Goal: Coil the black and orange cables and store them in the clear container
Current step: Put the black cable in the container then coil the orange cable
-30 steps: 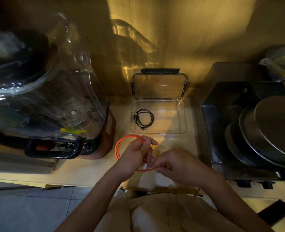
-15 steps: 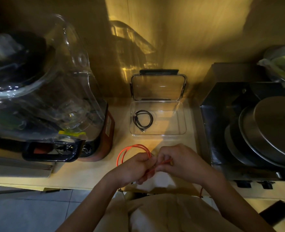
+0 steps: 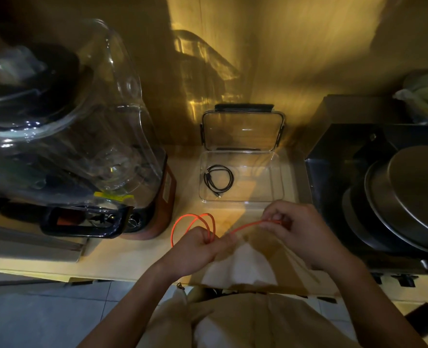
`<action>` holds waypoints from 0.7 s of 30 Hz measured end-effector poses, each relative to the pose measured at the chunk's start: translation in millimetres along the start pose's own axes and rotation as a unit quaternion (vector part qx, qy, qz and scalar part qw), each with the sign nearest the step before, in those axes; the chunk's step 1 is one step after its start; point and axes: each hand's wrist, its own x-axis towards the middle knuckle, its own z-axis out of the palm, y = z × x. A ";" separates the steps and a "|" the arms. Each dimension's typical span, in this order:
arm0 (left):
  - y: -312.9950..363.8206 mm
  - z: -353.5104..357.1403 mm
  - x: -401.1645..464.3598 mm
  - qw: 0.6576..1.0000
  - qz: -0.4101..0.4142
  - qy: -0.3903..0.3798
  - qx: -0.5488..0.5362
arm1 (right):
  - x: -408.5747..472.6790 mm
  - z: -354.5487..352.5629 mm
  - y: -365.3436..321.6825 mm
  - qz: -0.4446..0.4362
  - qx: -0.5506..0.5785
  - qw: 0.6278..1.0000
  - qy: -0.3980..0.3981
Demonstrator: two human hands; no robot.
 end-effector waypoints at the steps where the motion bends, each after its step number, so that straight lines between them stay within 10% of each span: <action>1: -1.2 -0.7 -0.9 1.000 0.009 0.014 0.005 | -1.8 -1.5 2.0 0.002 0.008 1.000 0.011; 14: -11.8 -20.2 -11.1 0.993 0.025 0.015 -0.112 | -13.8 -19.4 23.5 0.000 0.007 0.993 0.115; 21: -13.8 -32.1 -13.8 0.879 -0.054 -0.183 -0.437 | -18.7 -26.8 29.0 -0.006 -0.007 0.992 0.127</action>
